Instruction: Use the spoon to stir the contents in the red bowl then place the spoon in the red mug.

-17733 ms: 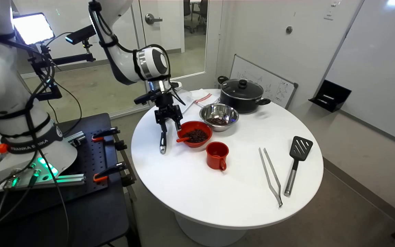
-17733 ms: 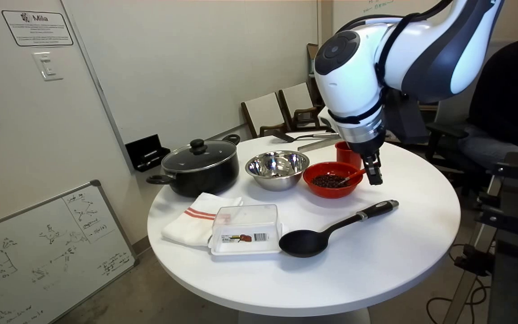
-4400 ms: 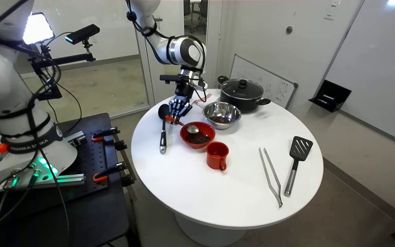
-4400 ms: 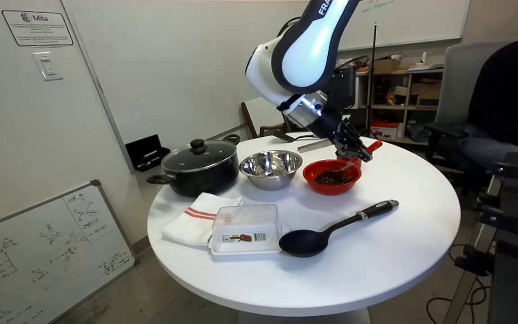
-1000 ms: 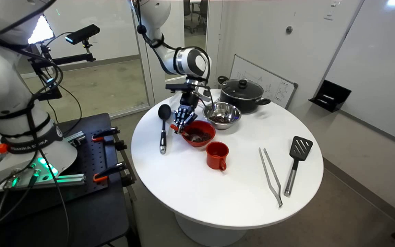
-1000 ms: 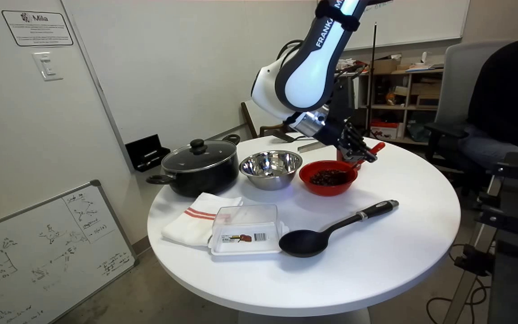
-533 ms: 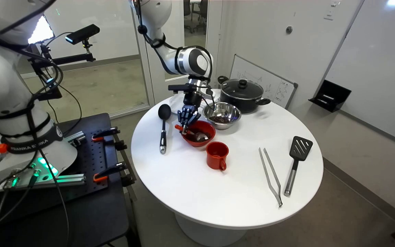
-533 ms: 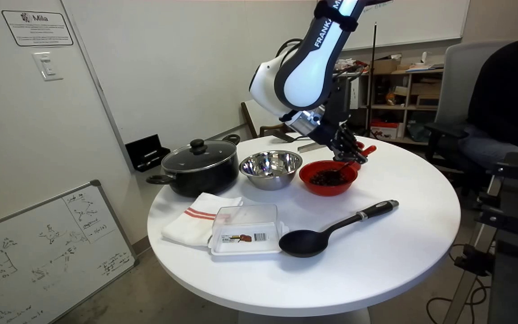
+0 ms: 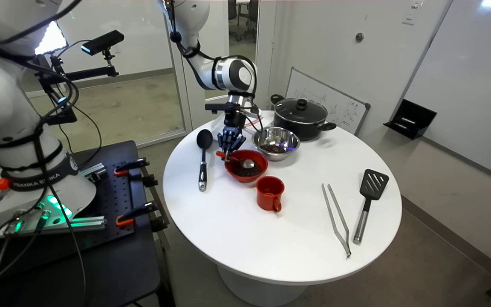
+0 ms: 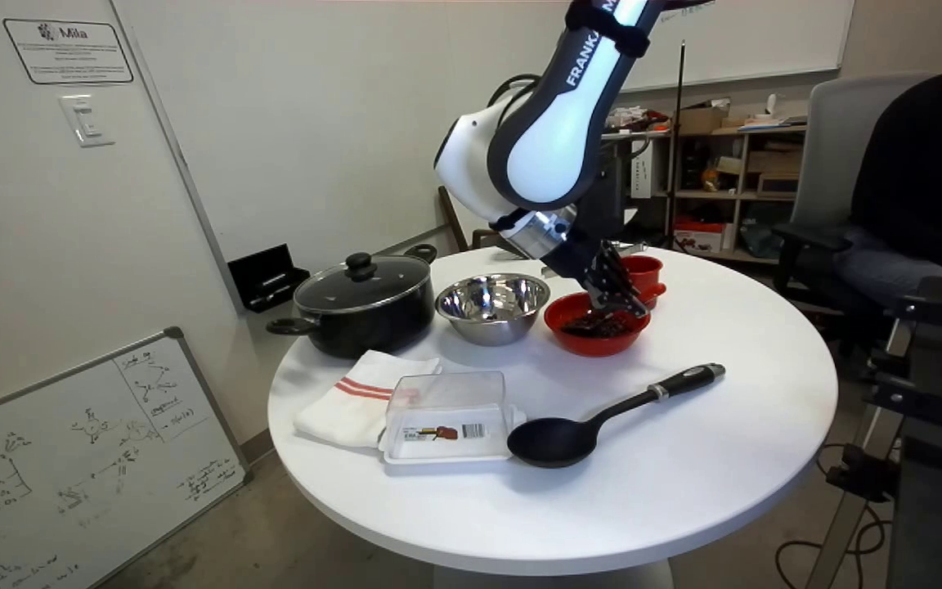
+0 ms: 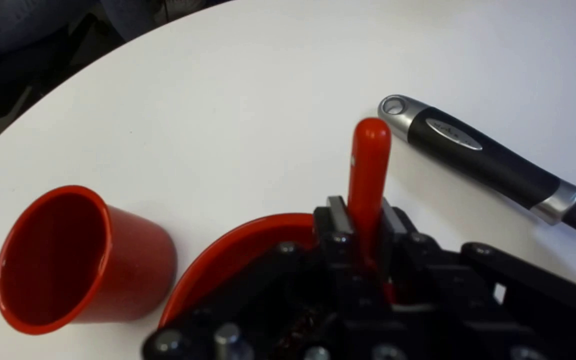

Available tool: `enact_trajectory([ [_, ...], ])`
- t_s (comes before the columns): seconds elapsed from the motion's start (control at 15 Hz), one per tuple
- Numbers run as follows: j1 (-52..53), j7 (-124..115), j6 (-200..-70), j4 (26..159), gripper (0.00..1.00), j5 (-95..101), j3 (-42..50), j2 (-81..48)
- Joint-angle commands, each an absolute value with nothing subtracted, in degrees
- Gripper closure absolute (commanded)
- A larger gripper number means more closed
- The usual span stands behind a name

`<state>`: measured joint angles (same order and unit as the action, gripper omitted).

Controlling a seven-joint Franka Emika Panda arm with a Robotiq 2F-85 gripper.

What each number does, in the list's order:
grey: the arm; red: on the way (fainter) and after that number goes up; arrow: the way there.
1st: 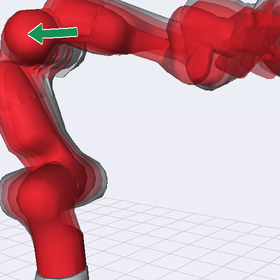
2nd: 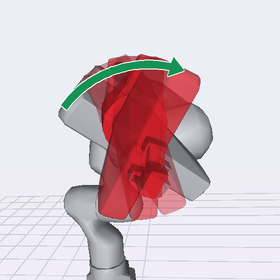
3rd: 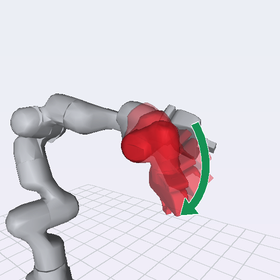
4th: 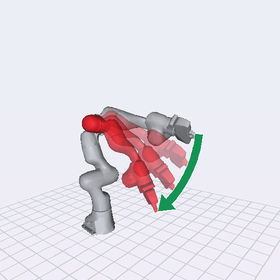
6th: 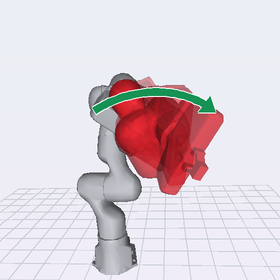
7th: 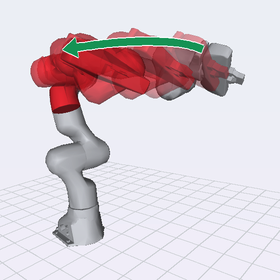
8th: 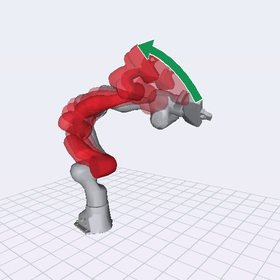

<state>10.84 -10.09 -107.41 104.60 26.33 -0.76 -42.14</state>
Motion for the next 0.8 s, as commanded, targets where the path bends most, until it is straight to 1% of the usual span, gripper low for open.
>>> enact_trajectory([
  [0.0,12.0,-11.8,-110.5,107.4,0.96,27.1,-0.1,-39.1],
  [0.2,13.7,-16.2,-111.5,111.8,0.96,30.1,1.6,-34.1],
  [0.4,14.8,-19.4,-108.6,115.8,0.96,32.7,2.2,-29.1],
  [0.73,14.4,-23.5,-108.9,122.1,0.96,35.9,0.7,-21.7],
])
